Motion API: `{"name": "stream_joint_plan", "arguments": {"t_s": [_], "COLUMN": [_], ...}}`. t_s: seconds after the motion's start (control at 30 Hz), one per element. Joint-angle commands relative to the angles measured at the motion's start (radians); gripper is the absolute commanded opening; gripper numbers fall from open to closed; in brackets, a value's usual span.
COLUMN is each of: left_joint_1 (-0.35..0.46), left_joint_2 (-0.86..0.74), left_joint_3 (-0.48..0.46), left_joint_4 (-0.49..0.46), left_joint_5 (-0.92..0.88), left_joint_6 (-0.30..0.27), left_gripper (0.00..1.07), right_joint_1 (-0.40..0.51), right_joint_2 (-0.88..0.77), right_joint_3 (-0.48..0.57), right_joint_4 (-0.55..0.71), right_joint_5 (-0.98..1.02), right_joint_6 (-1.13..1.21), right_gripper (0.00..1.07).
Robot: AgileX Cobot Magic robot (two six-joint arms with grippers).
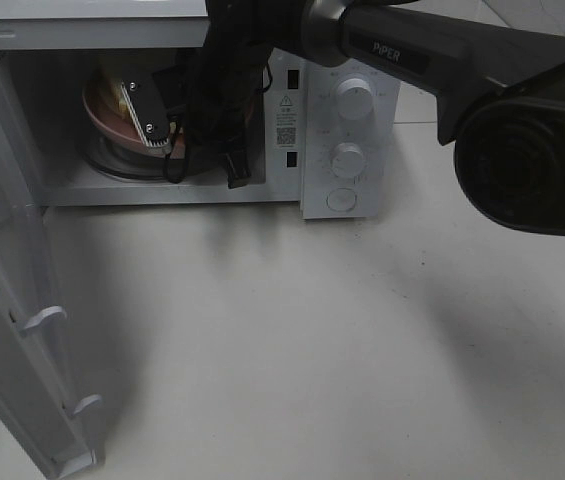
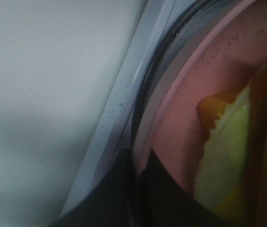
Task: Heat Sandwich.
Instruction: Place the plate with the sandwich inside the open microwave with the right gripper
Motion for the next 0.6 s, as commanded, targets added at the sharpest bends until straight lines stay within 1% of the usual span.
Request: {"name": "stream_joint_plan", "arguments": {"t_s": [0.03, 0.33, 0.6], "left_joint_1": [0.005, 0.005, 0.005], "left_joint_2": [-0.017, -0.017, -0.017], "left_joint_3": [0.001, 0.001, 0.001], "left_joint_4": [0.000, 0.000, 0.000], "left_joint_5": [-0.009, -0.009, -0.009], "left_joint_6": [-0.001, -0.001, -0.001], "left_gripper": [0.70, 0.70, 0.70], "right_joint_1": [-0.022, -0.033, -0.033], "right_joint_2": [-0.005, 0.042, 0.064], "right_joint_3": [-0.014, -0.019, -0.020], "right_joint_4": [0.007, 0.056, 0.059], "right_joint_5": [-0.069, -0.078, -0.088], "right_joint_6": [-0.028, -0.049, -0.050], "right_gripper": [0.00, 0.00, 0.00]}}
